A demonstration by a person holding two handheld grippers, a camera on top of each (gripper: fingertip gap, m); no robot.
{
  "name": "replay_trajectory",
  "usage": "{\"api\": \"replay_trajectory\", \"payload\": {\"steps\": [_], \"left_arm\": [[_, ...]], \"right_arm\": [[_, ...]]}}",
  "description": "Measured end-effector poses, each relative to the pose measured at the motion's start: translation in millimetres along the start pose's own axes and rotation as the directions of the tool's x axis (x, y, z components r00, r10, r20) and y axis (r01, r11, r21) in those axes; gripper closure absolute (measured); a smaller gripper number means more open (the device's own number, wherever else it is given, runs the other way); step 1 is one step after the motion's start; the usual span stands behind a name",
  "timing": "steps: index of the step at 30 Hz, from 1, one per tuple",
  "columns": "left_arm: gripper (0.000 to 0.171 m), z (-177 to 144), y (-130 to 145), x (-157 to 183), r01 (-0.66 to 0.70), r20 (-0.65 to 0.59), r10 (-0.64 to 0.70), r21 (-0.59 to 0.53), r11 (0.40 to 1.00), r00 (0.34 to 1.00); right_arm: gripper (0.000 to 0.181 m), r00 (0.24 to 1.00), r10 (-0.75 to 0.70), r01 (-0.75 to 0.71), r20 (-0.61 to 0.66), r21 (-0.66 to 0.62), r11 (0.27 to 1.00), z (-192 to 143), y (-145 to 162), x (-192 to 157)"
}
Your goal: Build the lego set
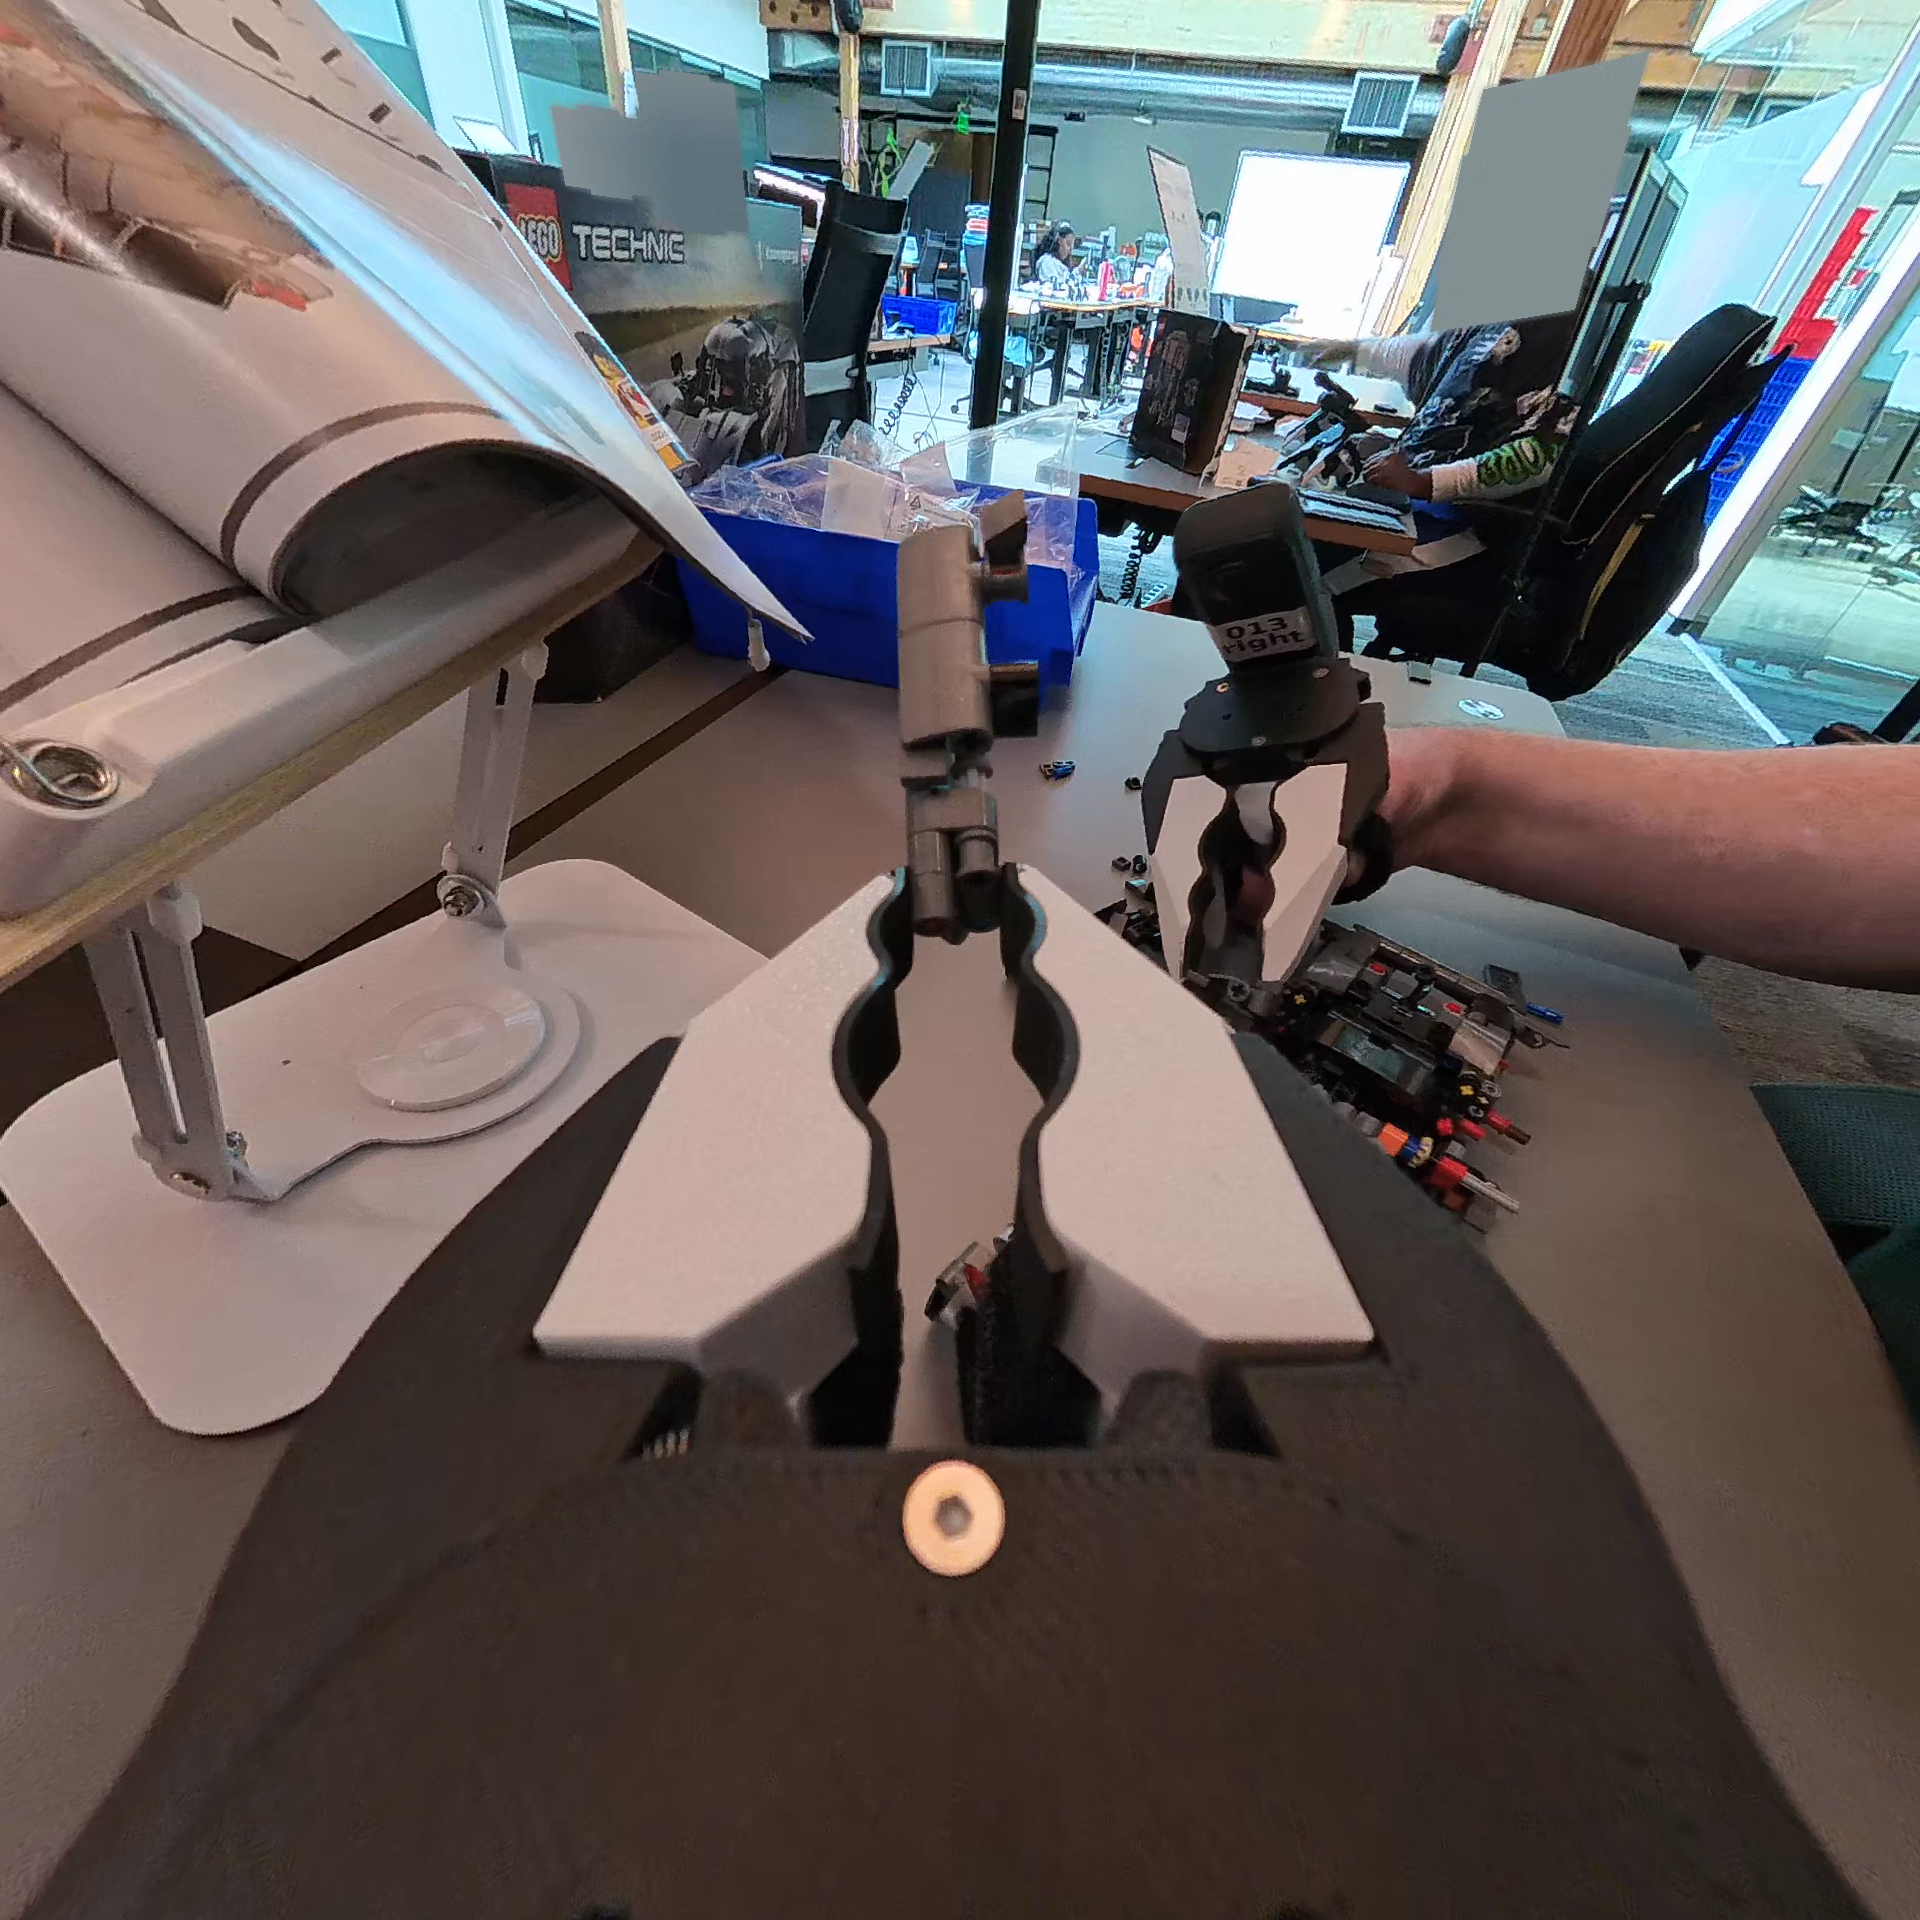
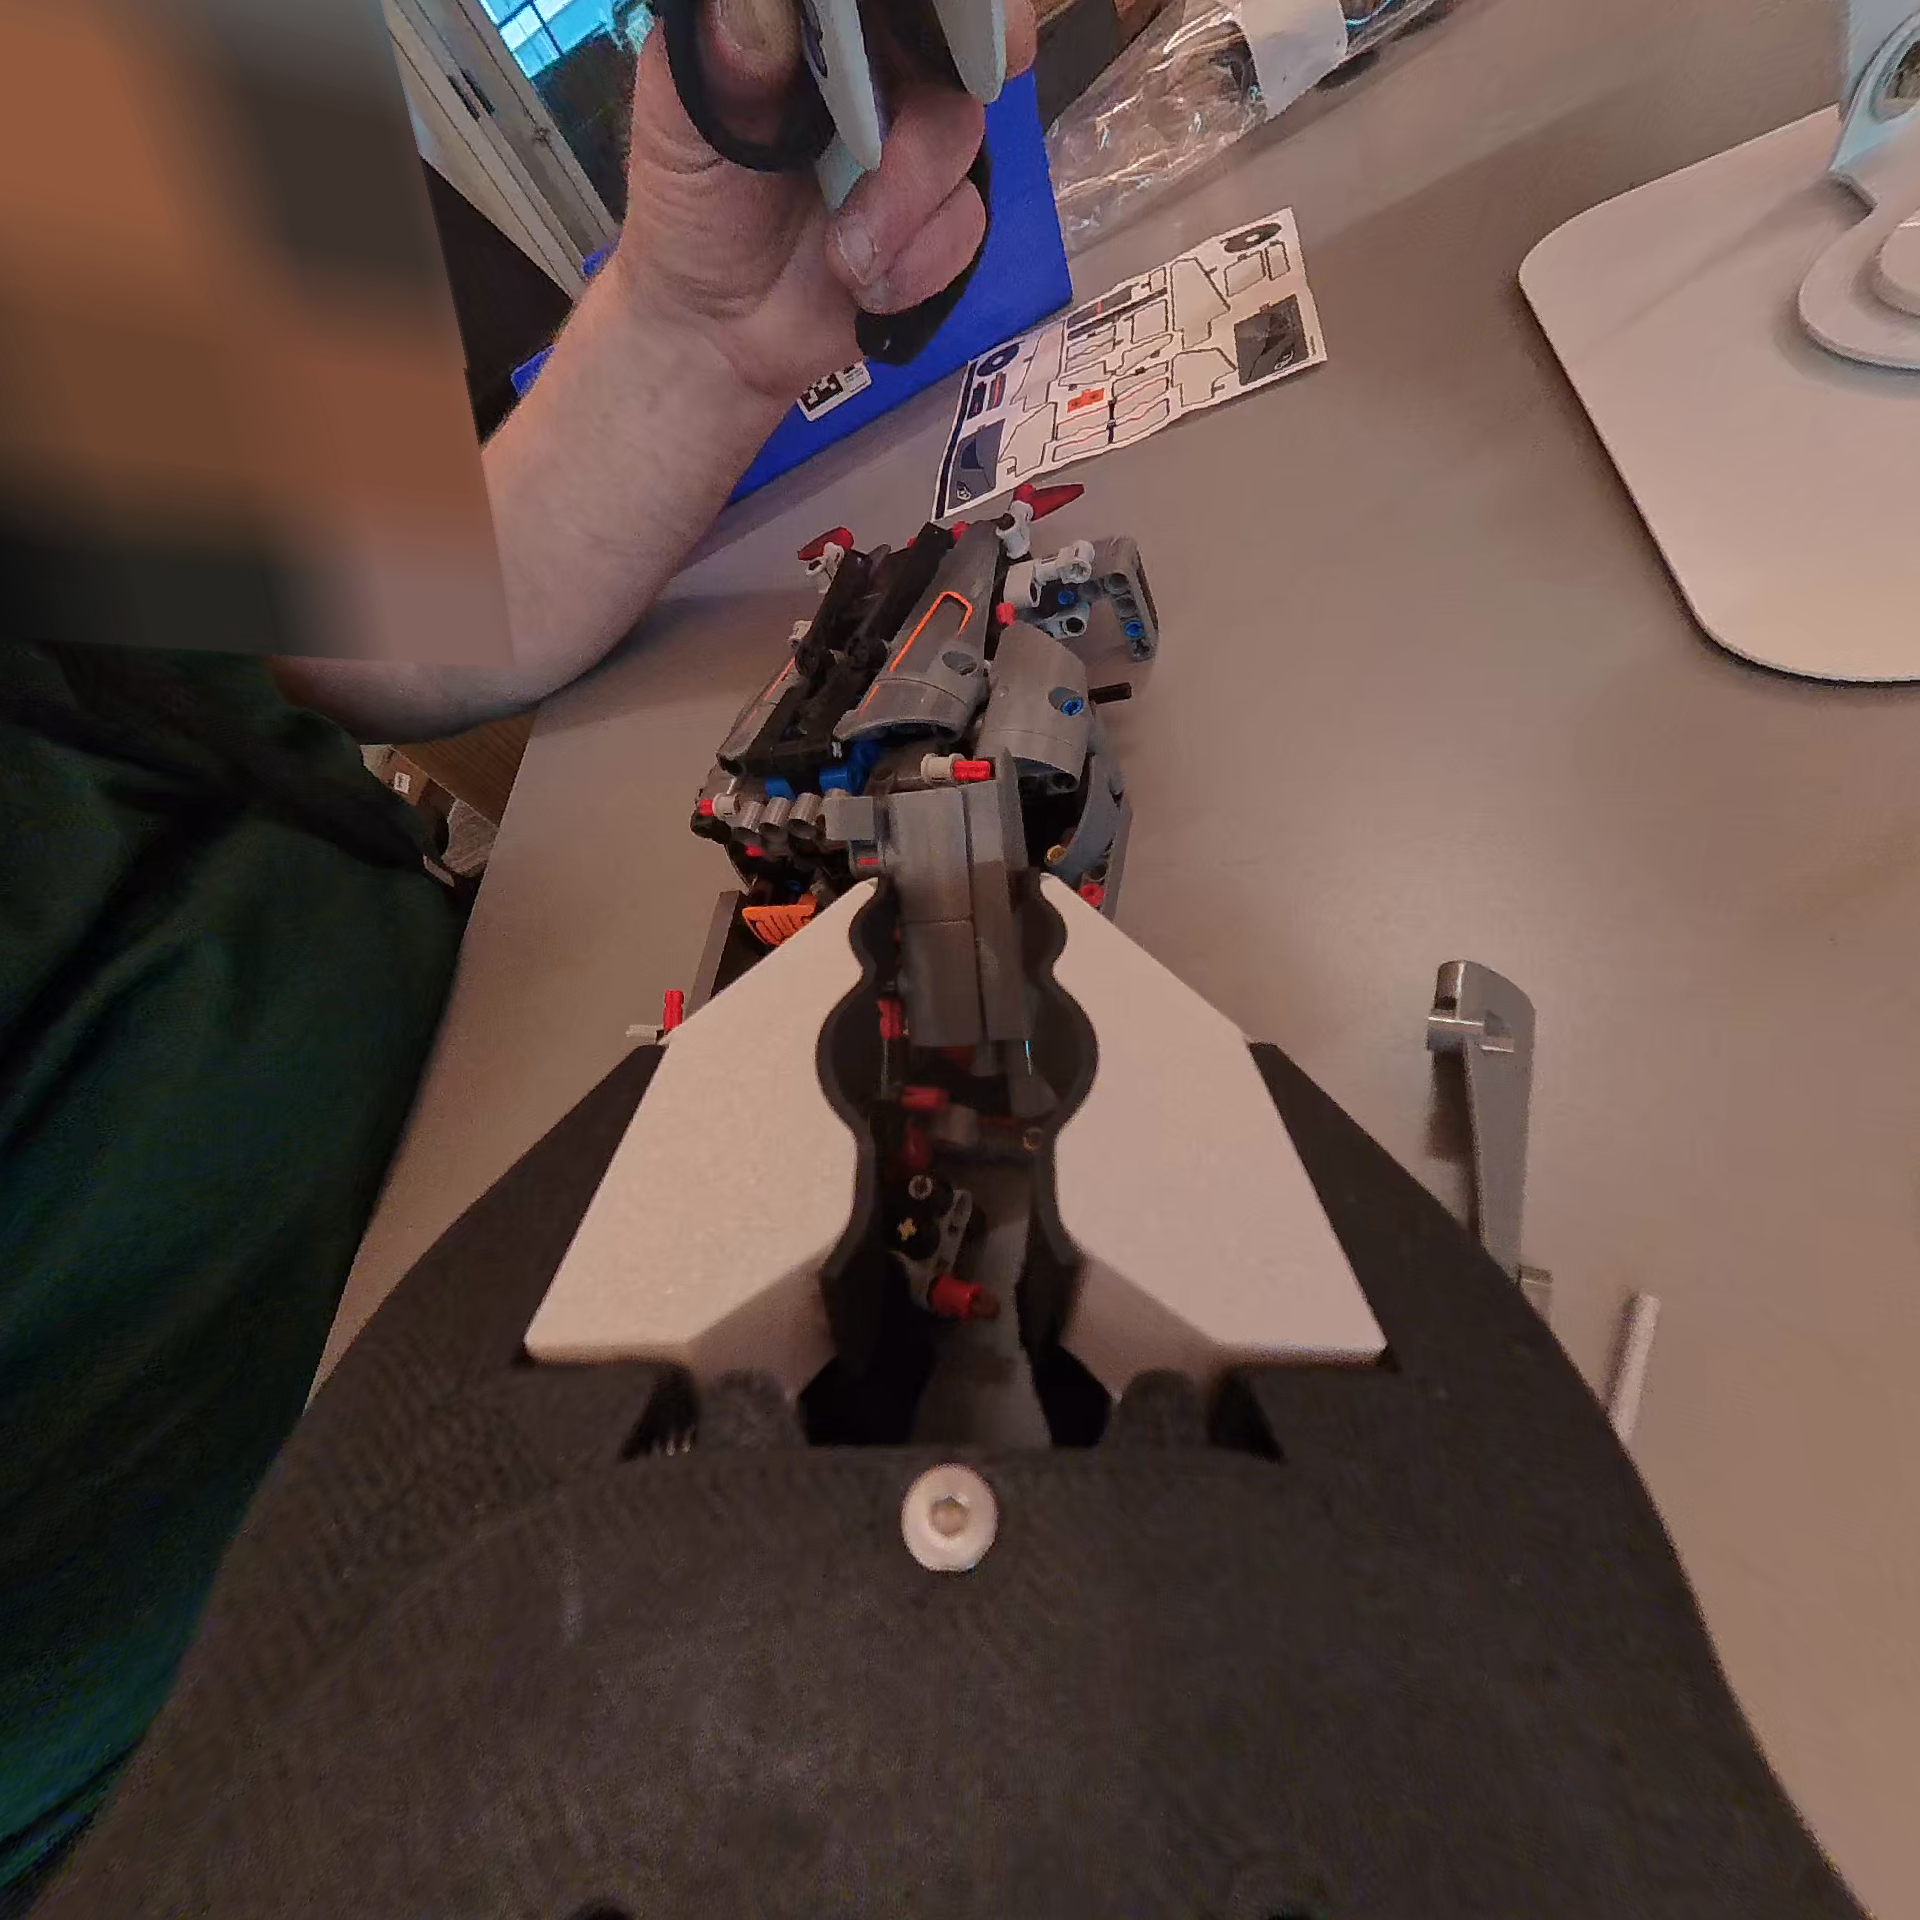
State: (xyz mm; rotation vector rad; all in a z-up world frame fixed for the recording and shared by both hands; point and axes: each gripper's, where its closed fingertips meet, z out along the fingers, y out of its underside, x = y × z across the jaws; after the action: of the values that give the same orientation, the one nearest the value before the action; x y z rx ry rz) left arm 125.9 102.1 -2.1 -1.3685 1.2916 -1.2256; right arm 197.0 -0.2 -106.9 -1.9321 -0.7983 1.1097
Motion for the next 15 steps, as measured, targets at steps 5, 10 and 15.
{"api": "replay_trajectory", "payload": {"steps": [5, 10, 15], "left_arm": [[0.158, 2.3, 3.3, 0.2, 0.008, -0.007, -0.008, -0.006, 1.000, 1.000], [0.158, 4.3, 5.3, 1.2, 0.004, -0.016, -0.004, -0.004, 1.000, 1.000], [0.158, 4.7, 4.6, 3.3, -0.004, -0.032, 0.005, 0.013, 1.000, 0.999]], "right_arm": [[0.154, 1.000, 0.010, -0.010, 0.000, 0.020, 1.000, -2.9, -6.8, 0.2], [0.148, 0.999, 0.002, 0.000, -0.046, 0.036, 0.999, -10.4, -19.4, 5.1], [0.147, 0.980, -0.105, 0.119, -0.169, 0.072, 0.990, -16.4, -52.8, 7.7]]}}
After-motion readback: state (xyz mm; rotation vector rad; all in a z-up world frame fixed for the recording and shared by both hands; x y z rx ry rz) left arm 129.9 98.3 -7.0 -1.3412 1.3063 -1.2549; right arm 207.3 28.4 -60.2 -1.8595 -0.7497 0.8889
